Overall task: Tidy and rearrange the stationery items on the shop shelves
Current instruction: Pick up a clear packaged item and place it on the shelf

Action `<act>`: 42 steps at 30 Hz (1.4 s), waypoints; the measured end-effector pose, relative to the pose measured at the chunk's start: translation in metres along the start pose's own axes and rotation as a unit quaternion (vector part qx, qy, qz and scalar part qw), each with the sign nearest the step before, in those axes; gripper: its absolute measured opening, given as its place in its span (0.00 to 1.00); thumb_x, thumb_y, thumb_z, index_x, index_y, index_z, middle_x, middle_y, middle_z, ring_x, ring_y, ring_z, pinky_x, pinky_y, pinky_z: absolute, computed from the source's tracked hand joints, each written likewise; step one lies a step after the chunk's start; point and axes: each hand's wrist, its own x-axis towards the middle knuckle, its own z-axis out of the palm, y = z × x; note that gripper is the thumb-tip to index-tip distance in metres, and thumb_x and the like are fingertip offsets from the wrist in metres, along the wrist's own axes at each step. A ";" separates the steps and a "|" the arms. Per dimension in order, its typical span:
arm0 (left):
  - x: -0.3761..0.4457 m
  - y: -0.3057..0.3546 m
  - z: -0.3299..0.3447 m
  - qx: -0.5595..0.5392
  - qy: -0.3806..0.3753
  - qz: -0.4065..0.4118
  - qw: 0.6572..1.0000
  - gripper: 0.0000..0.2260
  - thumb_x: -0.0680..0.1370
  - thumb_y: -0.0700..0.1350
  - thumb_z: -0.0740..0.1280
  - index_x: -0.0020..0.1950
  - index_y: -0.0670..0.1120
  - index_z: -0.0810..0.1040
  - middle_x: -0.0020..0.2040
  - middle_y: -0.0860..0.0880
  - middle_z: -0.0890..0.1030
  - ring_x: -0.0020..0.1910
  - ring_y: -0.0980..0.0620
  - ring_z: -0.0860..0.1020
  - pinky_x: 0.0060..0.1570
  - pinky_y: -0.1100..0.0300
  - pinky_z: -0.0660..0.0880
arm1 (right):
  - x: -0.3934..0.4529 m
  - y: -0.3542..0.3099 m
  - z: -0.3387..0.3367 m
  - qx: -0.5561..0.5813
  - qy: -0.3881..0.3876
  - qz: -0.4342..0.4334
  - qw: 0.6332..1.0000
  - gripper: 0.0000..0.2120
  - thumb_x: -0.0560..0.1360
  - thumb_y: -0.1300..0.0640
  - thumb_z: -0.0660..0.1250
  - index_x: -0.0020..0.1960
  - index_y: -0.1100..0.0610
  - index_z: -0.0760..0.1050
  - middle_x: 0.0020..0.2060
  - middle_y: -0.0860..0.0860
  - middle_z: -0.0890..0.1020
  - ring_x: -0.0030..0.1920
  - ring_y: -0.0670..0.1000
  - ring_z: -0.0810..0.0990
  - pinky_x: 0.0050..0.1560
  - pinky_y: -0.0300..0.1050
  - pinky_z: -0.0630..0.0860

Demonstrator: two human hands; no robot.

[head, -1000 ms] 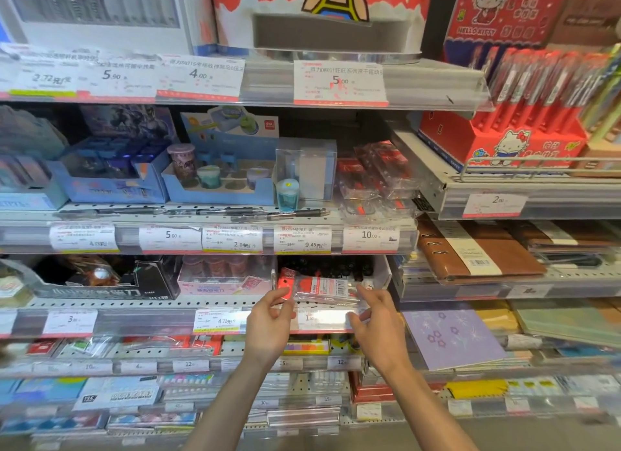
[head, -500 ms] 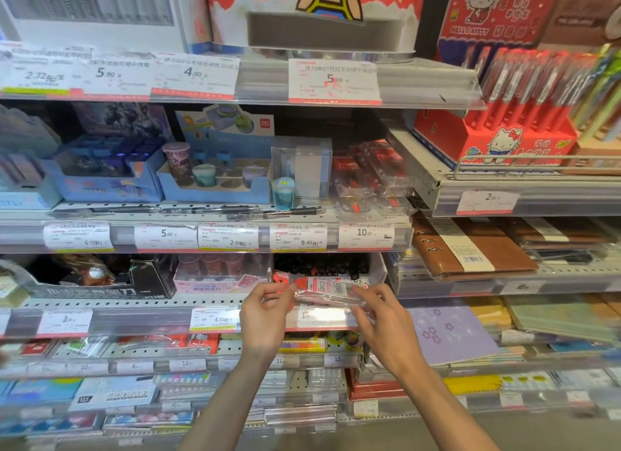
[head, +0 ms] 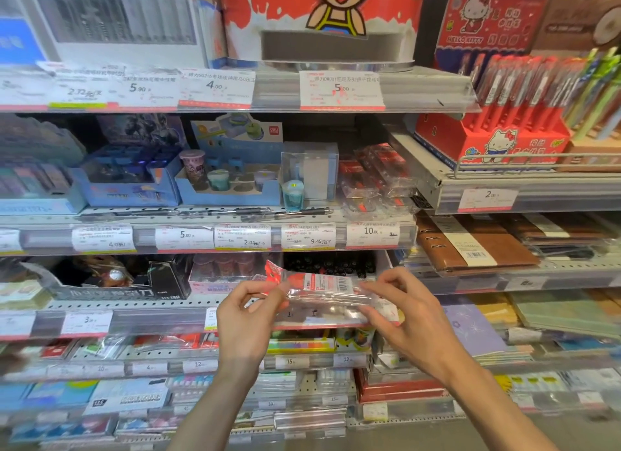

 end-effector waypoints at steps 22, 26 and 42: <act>0.059 0.116 0.061 0.251 -0.164 0.288 0.909 0.12 0.80 0.43 0.66 0.63 0.49 0.77 0.60 0.54 0.79 0.56 0.57 0.79 0.56 0.69 0.73 | 0.055 -0.038 -0.046 -0.040 0.244 0.003 0.969 0.17 0.75 0.56 0.73 0.64 0.57 0.80 0.59 0.51 0.80 0.57 0.50 0.80 0.57 0.48 0.78; 0.078 0.114 0.066 0.466 -0.114 0.443 0.757 0.17 0.80 0.45 0.64 0.68 0.45 0.75 0.68 0.44 0.73 0.68 0.44 0.69 0.68 0.52 0.67 | 0.080 -0.037 -0.051 -0.102 0.276 0.015 0.956 0.16 0.76 0.55 0.73 0.62 0.58 0.80 0.55 0.54 0.79 0.49 0.53 0.80 0.48 0.48 0.79; 0.109 0.106 0.074 0.587 -0.146 0.394 0.692 0.26 0.79 0.44 0.58 0.78 0.51 0.61 0.78 0.49 0.62 0.78 0.45 0.56 0.75 0.46 0.57 | 0.145 -0.025 -0.034 -0.280 0.062 0.067 0.956 0.25 0.77 0.37 0.59 0.63 0.52 0.81 0.64 0.55 0.77 0.67 0.59 0.70 0.67 0.59 0.65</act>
